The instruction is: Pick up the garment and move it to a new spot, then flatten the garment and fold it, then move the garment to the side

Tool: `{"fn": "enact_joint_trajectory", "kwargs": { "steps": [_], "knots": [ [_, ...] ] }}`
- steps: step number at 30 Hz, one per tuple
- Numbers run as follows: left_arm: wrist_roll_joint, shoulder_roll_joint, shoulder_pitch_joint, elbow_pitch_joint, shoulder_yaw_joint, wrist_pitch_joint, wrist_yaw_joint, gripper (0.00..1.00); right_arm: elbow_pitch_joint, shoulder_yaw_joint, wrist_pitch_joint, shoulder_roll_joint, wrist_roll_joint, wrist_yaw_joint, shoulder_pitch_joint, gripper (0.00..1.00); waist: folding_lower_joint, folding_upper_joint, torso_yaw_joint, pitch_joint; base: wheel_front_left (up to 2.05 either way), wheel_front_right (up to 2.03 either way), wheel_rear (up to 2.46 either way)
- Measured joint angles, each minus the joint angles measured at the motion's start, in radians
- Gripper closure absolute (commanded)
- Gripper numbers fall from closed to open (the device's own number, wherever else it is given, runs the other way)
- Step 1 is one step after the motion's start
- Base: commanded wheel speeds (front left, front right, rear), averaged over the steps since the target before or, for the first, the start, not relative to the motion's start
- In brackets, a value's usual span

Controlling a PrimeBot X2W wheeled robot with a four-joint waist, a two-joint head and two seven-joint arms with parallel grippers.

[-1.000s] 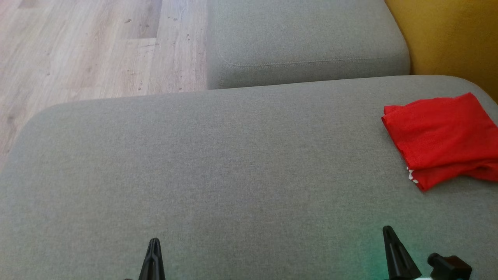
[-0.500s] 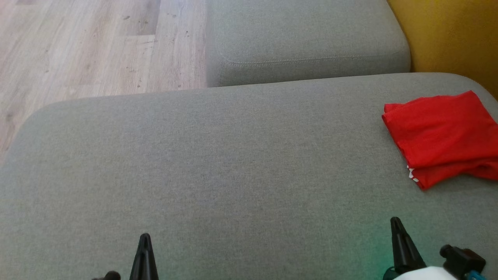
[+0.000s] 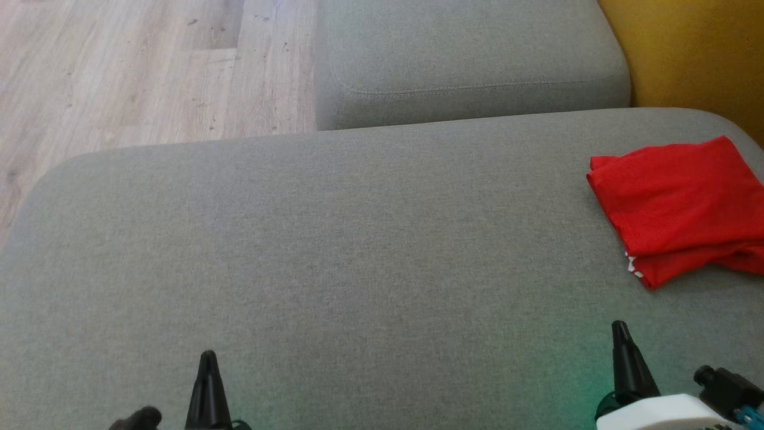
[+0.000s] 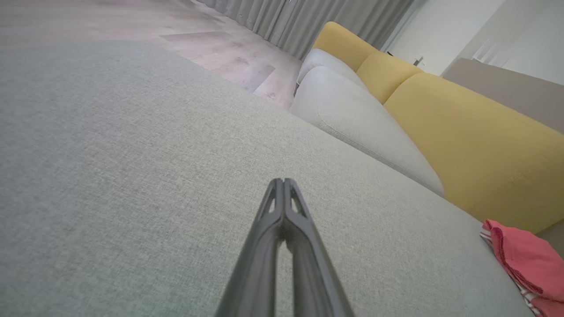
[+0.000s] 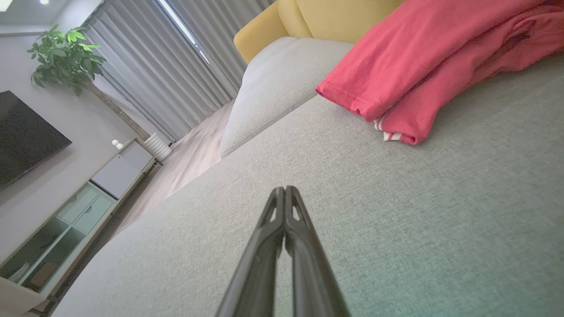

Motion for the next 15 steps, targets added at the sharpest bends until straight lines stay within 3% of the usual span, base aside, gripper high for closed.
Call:
{"fn": "enact_joint_trajectory", "kwargs": {
  "steps": [15],
  "knots": [
    [-0.174,0.002,-0.035,0.02,0.034,0.037,-0.035,1.0,0.0,-0.024,0.037,0.0,0.175,0.0,-0.024,1.0,0.0,0.0,-0.001,0.01,0.0,0.0,0.0]
  ]
}}
